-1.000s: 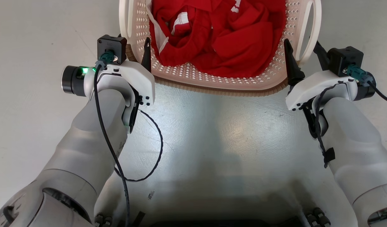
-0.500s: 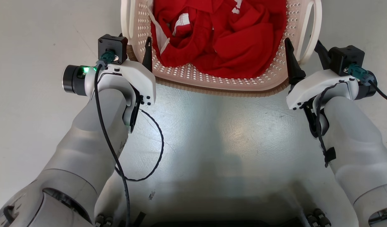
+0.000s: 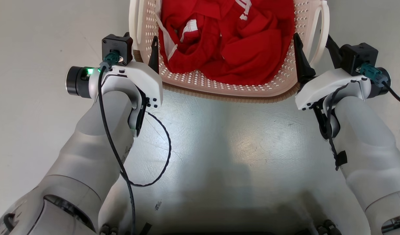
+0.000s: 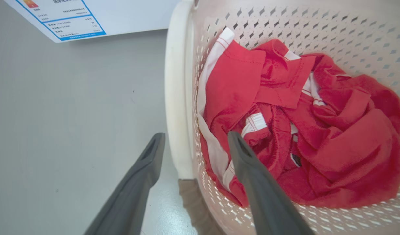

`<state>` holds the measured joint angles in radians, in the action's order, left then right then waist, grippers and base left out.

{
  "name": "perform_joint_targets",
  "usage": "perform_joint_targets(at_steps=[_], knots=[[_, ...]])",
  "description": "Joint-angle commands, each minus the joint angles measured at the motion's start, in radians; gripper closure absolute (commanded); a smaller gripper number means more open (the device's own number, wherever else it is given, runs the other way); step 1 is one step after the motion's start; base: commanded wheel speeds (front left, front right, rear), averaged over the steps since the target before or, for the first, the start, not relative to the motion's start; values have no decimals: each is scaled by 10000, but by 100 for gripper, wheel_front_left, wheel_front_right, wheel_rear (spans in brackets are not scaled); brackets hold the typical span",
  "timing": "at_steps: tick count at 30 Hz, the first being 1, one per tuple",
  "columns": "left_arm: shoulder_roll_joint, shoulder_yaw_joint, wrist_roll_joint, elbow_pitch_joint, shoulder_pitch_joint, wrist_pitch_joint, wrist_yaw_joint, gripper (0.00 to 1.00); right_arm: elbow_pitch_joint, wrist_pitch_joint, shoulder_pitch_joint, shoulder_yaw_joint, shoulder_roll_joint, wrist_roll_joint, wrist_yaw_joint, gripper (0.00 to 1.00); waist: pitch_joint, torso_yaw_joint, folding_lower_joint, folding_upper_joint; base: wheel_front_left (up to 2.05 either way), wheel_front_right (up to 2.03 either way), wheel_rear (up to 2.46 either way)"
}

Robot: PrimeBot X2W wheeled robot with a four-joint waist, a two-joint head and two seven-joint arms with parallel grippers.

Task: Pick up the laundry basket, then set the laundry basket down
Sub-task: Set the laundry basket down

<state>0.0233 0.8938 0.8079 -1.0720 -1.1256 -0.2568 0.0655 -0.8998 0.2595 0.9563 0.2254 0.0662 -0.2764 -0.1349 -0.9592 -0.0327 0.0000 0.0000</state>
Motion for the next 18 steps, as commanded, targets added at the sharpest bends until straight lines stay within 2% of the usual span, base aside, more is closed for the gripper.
perform_joint_targets(at_steps=[1, 18], knots=[[269, -174, -114, 116, 281, -49, 122, 0, 198, 23, -642, 80, -160, 71, 42, 0, 57, -10, 0, 0, 0, 0, 0], [269, -1202, -531, 772, 1164, -49, 353, 0, 874, 23, -1314, -322, -160, 446, 42, 0, 1351, -14, 0, 0, 0, 0, 0]])
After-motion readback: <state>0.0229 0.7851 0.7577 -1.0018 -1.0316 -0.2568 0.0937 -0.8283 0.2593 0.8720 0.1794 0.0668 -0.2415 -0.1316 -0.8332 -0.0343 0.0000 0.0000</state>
